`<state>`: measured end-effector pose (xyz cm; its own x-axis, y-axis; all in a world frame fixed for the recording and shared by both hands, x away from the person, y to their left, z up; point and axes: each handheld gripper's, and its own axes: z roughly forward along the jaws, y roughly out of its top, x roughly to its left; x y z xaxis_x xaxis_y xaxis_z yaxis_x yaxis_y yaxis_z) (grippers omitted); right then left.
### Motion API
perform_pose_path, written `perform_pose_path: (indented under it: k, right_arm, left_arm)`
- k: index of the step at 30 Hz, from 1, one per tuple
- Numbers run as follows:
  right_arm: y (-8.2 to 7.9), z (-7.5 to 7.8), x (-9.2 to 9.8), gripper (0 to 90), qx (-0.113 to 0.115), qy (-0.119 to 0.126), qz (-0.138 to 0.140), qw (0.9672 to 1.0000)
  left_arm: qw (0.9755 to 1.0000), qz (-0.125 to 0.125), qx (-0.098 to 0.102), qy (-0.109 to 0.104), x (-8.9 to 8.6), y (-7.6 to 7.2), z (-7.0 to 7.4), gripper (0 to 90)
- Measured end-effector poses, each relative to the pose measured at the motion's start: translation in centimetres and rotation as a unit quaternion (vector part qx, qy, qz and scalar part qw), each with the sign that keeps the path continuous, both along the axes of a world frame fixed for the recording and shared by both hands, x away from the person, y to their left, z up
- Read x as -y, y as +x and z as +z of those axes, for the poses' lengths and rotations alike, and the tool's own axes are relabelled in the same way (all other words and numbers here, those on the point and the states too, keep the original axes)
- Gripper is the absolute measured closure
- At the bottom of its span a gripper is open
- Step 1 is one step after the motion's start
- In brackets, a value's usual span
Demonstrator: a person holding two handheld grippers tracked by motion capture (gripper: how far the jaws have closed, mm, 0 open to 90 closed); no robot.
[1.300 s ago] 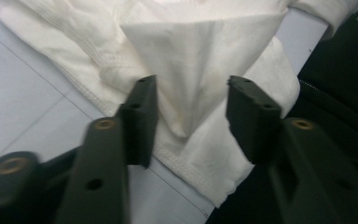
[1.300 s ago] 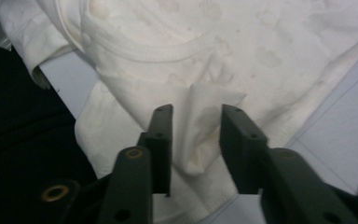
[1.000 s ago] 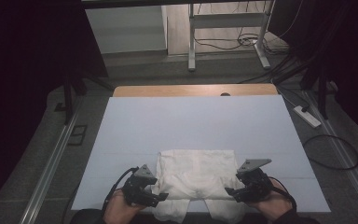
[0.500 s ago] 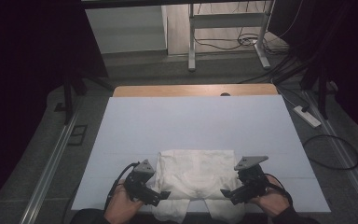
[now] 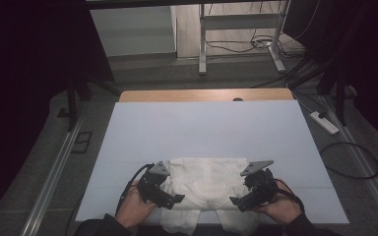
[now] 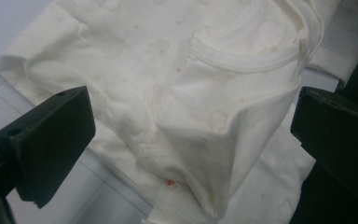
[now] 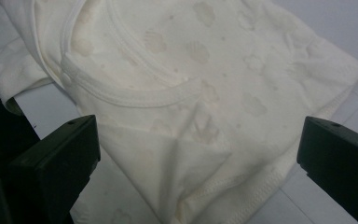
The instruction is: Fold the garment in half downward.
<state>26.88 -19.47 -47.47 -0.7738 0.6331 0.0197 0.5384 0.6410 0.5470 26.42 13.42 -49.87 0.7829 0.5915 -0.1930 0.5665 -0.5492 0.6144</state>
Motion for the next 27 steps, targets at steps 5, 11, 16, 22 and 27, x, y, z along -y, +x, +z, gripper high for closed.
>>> perform_pose_path:
  k: [5,11,16,22,27]
  right_arm:
    - [0.5,-0.1,-0.9,0.0,0.001,-0.009,0.003,1.0]
    - [1.3,-0.3,-1.5,0.0,-0.002,-0.011,0.007,0.9999]
    - [1.8,-0.6,-2.0,0.0,-0.001,-0.01,0.007,0.9999]
    - [2.5,-1.0,-2.6,0.0,-0.001,-0.014,0.007,0.9999]
    - [3.2,-1.4,-3.3,0.5,-0.003,-0.019,0.006,0.9998]
  left_arm:
    - [0.9999,-0.008,0.004,0.013,0.8,0.6,-0.2,0.0]
    - [0.9998,-0.014,0.006,0.015,1.7,1.3,-0.3,0.0]
    - [0.9996,-0.019,0.004,0.019,2.3,1.8,-0.5,0.0]
    - [0.9995,-0.024,0.004,0.022,3.3,2.5,-0.8,0.0]
    - [0.9992,-0.029,0.007,0.025,4.2,3.0,-1.0,0.0]
